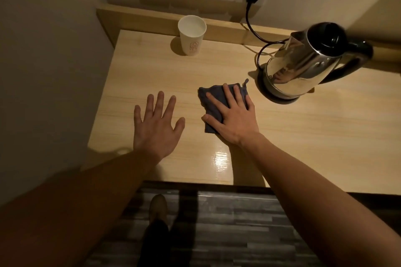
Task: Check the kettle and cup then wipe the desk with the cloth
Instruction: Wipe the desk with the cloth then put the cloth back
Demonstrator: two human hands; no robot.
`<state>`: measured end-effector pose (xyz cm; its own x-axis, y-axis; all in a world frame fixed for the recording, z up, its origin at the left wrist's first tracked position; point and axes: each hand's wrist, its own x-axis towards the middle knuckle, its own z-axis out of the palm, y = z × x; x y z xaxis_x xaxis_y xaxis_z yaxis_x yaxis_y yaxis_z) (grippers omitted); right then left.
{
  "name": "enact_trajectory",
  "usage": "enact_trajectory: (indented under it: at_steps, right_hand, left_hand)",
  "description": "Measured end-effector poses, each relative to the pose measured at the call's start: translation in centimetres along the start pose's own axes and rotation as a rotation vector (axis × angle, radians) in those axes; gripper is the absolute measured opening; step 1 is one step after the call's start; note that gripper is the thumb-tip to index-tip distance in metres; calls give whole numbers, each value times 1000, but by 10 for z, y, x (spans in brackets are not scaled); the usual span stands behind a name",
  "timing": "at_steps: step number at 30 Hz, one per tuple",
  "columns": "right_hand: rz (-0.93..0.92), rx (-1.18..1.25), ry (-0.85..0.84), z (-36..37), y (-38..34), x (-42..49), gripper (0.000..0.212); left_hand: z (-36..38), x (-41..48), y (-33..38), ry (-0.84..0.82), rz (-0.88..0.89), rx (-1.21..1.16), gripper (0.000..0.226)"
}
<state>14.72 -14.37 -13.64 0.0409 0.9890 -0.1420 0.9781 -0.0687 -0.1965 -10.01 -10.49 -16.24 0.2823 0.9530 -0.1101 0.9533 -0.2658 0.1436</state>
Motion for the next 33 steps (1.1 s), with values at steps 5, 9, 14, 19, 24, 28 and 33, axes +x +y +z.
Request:
enact_trajectory:
  at_steps: [5, 9, 14, 19, 24, 28, 33]
  right_hand:
    - [-30, 6, 26, 12, -7, -40, 70]
    - [-46, 2, 31, 16, -14, -71, 68]
    - [-58, 16, 26, 21, -22, -109, 65]
    - [-48, 51, 52, 26, -34, -143, 57]
    - [10, 452, 37, 12, -46, -179, 44]
    - [277, 1161, -24, -25, -44, -183, 38]
    - [430, 1205, 194, -80, -9, -111, 41]
  left_hand:
    - [0, 0, 1, 3, -3, 6, 74]
    - [-1, 0, 2, -7, -11, 2, 75]
    - [-6, -1, 5, -32, -15, 4, 77]
    - [-10, -3, 5, -50, -13, 15, 80]
    - [-11, -3, 5, -59, -3, 18, 82]
    - [-9, -4, 3, -56, 5, -2, 82]
    - [-10, -3, 3, -81, -5, 17, 81]
